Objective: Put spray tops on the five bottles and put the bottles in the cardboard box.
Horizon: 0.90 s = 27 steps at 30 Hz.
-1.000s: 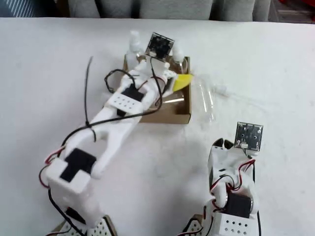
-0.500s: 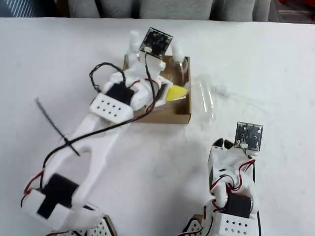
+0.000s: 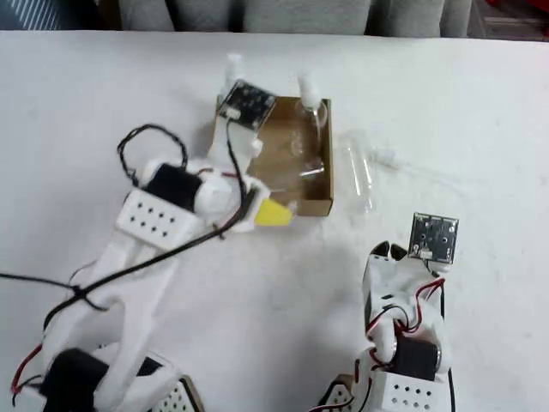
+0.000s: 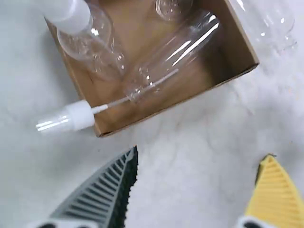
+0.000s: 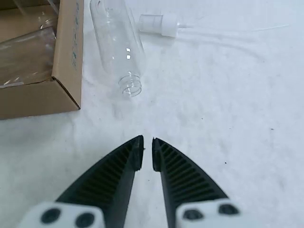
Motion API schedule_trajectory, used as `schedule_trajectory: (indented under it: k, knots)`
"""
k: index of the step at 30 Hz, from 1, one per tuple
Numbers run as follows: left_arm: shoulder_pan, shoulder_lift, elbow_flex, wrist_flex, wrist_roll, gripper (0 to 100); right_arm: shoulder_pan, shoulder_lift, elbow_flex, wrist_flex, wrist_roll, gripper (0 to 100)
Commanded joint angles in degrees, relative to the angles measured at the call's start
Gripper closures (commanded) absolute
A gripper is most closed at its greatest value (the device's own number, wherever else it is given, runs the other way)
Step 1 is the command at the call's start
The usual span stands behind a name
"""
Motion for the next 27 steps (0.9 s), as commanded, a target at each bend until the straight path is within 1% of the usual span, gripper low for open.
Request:
schedule_trajectory:
  k: [1,3,5,10,11,14,16,19,20,23,25,27]
  knots:
    - [-0.6,-9.2,6.9,0.3,-0.3,63,0.6,-0.4,-0.3,-1.4,0.7,98.1]
    - [-0.5,-12.2,10.4,0.3,-0.3,64,0.6,-0.3,-0.3,-1.4,0.7,98.1]
    - [-0.6,-14.5,13.1,0.3,-0.3,70,0.5,-0.3,-0.3,-1.4,0.7,98.1]
    - [-0.7,-20.6,20.7,-4.1,-0.8,98,0.6,-0.3,0.4,-1.5,0.7,98.1]
    - [-0.7,-21.9,22.5,-4.4,-1.0,98,0.6,-0.3,0.4,-1.5,0.7,98.1]
    - [-1.4,-26.7,29.1,-3.9,-2.5,93,0.6,-0.4,0.4,-1.5,0.7,98.1]
    - [-4.6,-29.9,33.4,-4.0,-2.8,92,0.7,-0.4,-0.1,-1.5,2.2,98.1]
    - [-13.9,-34.9,38.9,-4.3,-3.0,92,0.6,-0.2,-1.5,-0.9,11.2,98.1]
    - [-17.5,-36.4,40.8,-5.2,-4.0,92,0.5,-0.2,-2.3,-0.3,12.7,98.1]
    - [-27.1,-39.1,47.0,-9.9,-8.0,92,-0.4,-0.1,-6.2,1.6,13.6,98.1]
    - [-31.1,-38.7,50.5,-14.4,-7.6,92,-2.2,0.0,-8.4,1.7,14.0,98.1]
    - [-33.8,-37.8,52.2,-17.1,-6.7,92,-4.4,1.1,-10.9,1.8,15.3,98.2]
